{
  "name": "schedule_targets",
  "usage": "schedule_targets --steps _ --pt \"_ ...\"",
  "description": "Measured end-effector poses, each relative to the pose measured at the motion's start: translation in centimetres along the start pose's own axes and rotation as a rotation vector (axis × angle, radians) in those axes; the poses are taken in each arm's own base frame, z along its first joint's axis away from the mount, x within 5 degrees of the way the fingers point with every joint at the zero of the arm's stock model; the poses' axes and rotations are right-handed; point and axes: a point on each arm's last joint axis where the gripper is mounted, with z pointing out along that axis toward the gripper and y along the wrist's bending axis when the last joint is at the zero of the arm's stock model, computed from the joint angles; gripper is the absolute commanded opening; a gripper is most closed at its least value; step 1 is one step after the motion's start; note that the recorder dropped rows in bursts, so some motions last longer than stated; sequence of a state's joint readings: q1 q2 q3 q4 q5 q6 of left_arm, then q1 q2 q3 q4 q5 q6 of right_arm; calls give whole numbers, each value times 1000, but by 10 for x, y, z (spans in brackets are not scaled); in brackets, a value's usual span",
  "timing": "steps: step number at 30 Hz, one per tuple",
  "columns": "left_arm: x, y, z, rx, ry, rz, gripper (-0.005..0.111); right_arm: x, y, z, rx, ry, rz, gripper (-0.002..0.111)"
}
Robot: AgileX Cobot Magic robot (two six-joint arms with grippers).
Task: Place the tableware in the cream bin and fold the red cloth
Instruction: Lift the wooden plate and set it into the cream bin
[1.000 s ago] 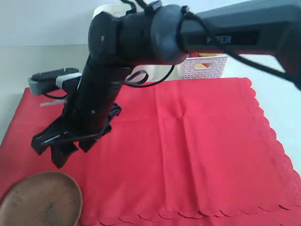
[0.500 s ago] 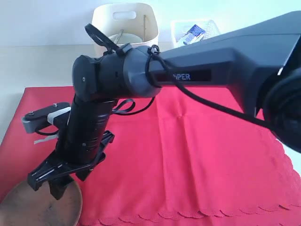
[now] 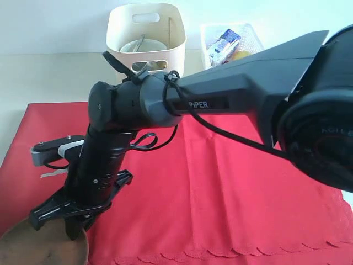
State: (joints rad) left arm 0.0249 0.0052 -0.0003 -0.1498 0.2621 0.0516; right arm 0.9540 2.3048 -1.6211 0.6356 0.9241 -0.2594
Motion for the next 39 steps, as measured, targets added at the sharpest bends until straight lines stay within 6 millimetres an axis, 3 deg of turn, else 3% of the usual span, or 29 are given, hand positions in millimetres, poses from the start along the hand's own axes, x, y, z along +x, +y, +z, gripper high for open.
schedule_targets --steps 4,9,22,28,34,39 --pt "0 0 0 0 0 0 3 1 1 -1 -5 5 9 0" --pt "0 0 0 0 0 0 3 -2 6 -23 -12 -39 -3 0" --pt "0 0 0 0 0 0 3 -23 -36 -117 -209 -333 94 0" --pt "0 0 0 0 0 0 3 -28 -77 -154 -300 -492 190 0" --pt "0 0 0 0 0 0 3 -35 -123 -200 -407 -790 321 0" --pt "0 0 0 0 0 0 3 -38 -165 -226 -312 -1036 511 0"
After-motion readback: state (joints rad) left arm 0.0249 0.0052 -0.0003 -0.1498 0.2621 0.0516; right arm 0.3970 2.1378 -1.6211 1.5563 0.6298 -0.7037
